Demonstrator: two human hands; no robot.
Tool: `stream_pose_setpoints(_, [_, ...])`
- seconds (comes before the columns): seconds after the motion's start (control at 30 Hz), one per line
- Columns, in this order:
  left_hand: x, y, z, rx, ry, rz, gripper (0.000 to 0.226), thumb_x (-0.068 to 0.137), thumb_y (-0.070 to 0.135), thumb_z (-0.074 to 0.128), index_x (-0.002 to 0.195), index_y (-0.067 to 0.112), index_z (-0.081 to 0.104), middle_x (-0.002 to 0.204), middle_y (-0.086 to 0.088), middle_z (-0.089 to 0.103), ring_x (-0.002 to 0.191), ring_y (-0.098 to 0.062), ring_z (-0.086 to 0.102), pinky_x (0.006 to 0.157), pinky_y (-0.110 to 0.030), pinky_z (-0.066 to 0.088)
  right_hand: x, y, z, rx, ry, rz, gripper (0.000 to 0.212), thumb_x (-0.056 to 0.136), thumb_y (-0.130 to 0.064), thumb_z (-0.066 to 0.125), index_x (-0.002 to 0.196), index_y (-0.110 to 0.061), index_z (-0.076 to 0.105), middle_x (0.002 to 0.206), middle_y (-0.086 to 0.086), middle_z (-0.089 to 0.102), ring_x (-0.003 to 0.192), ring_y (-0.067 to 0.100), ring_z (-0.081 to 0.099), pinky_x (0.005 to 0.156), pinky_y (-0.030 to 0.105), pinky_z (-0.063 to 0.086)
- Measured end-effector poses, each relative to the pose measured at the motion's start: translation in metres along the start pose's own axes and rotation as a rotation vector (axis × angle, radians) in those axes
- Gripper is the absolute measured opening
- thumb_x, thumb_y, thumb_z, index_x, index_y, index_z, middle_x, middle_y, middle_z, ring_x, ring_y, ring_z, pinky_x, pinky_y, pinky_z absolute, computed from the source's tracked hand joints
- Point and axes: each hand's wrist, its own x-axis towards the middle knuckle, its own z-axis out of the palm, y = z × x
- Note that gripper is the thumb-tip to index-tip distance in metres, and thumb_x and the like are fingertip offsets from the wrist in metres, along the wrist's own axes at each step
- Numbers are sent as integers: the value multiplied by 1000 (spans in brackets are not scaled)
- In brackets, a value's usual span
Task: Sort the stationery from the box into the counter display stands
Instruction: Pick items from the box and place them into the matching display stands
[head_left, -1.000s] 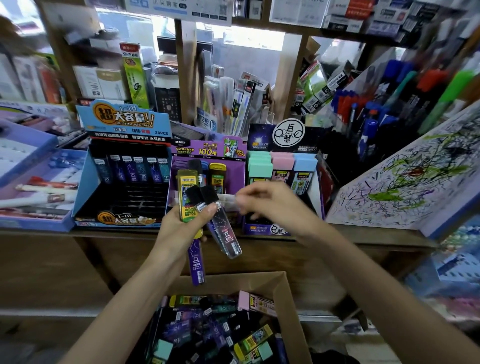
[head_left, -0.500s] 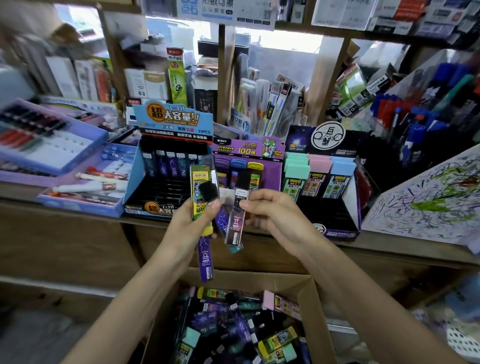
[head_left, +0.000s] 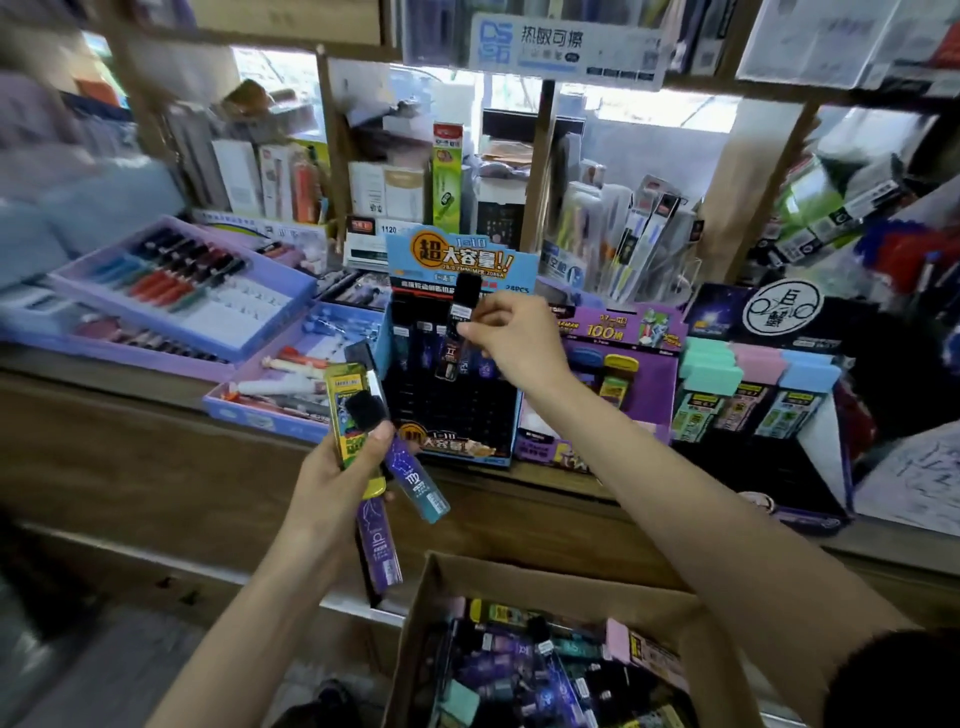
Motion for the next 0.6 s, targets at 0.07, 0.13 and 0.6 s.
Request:
stream_pose_setpoints(0.07, [1, -2, -8, -12, 15, -13, 34, 75, 42, 63, 97, 16, 62, 84, -4, 74, 74, -14, 68, 61, -30, 49, 15, 5, 17, -27, 34, 12, 13, 81, -6, 71, 81, -11, 59, 79, 6, 65, 76, 20, 63, 75, 37, 55])
stream_pose_setpoints(0.13, [2, -4, -15, -18, 19, -16, 36, 75, 41, 63, 99, 15, 61, 83, -3, 74, 73, -12, 68, 57, -26, 51, 26, 12, 31, -31, 67, 40, 11, 82, -7, 70, 89, -7, 62, 89, 12, 68, 86, 25, 66, 83, 42, 55])
stream_pose_setpoints(0.6, [11, -13, -25, -54, -20, -37, 33, 78, 34, 59, 102, 12, 57, 80, -2, 74, 70, -9, 68, 61, -28, 48, 44, 37, 59, -125, 48, 25, 22, 81, -8, 72, 101, -1, 70, 84, 7, 68, 78, 16, 63, 81, 30, 55])
